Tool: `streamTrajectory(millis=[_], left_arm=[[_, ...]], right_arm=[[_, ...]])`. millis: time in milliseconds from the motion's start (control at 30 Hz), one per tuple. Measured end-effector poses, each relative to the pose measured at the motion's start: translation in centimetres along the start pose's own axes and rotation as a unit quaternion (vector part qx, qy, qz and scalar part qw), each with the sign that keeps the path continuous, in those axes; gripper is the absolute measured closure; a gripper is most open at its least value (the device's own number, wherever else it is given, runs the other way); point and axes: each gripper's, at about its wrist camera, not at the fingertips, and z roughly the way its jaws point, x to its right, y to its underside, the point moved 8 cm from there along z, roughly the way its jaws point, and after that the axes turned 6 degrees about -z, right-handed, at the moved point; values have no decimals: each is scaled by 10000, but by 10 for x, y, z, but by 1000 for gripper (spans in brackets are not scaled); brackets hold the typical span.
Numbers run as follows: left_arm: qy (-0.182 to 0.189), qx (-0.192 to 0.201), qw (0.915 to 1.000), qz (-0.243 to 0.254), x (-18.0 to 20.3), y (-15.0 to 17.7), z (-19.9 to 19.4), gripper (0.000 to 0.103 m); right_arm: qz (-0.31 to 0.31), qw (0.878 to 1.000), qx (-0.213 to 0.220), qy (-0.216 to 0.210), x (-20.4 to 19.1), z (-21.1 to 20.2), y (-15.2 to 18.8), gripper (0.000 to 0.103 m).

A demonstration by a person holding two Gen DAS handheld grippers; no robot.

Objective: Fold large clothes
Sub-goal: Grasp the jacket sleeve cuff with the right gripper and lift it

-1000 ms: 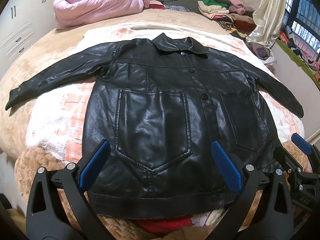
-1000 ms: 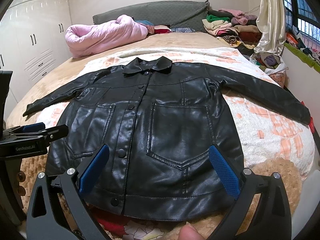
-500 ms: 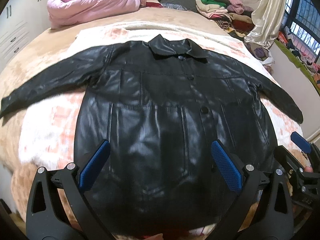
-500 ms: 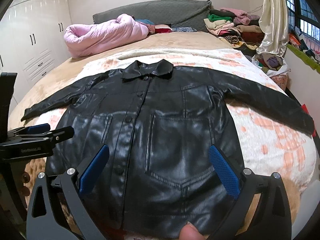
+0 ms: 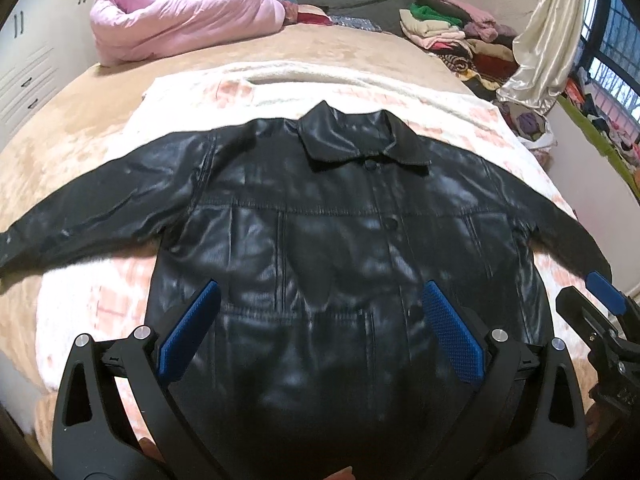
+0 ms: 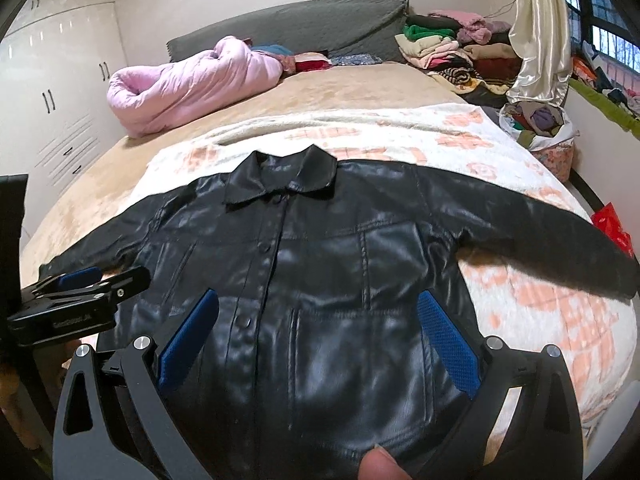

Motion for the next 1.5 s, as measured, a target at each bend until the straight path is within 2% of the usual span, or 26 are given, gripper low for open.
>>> streamTrajectory(millis=[200,433,733,1000,1067,1233,1333,1500], left_arm=[[38,88,9999,-70,8,-23,10,8],[37,95,9999,-81,26,-43,27,8],[28,-89,9999,86,57,-48,55,8],[82,-327,9990,294,92,-45,89,8],[144,-372,9985,379,101,-43,96,8],[327,-509,9963,605,127,-35,116,8],[367,-607,9953,658,139,-29,127,8],[492,-711,9928,831,160,-27,139,8]], right_arm=[[155,9998,48,117,16,18,-28,4],[524,9980,34,364,55,43,-48,4],[1215,9901,-84,693,124,66,-42,4],[1770,9765,-85,1227,190,73,-24,4],[1901,9716,-78,1410,207,72,-19,4],[2450,9505,-135,1908,259,75,5,4],[2841,9304,-267,2299,286,75,22,4],[3605,9016,28,2389,318,59,39,4]])
